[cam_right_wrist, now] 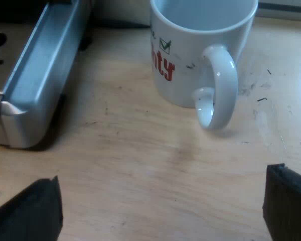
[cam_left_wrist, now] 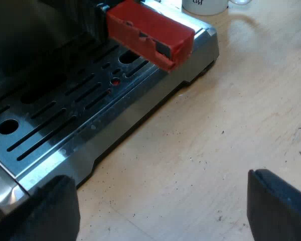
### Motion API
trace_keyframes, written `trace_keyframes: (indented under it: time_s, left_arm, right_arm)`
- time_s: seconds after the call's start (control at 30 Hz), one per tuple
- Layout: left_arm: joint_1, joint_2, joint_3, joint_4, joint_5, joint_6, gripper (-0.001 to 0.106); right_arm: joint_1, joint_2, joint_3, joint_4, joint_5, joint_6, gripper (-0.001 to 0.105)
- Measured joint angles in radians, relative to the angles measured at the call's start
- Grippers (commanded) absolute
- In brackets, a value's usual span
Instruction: Place mug into machine
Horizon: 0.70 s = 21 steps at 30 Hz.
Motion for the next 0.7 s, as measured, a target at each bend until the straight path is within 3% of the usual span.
trace_keyframes:
  time_s: [0.23,0.53,0.7]
  left_arm:
    - [0.000,0.000,0.000,0.000,0.000,0.000,0.071]
    - [0.000,0.000,0.000,0.000,0.000,0.000,0.071]
    - [0.000,0.000,0.000,0.000,0.000,0.000,0.071]
  right_arm:
    - [0.000,0.122,0.108,-0.284,0.024,0.019,0.080]
    - [-0.075,0.408,0.115,-0.568,0.024,0.038,0.072]
    - [-0.163,0.571,0.115,-0.729,-0.089,0.024,0.071]
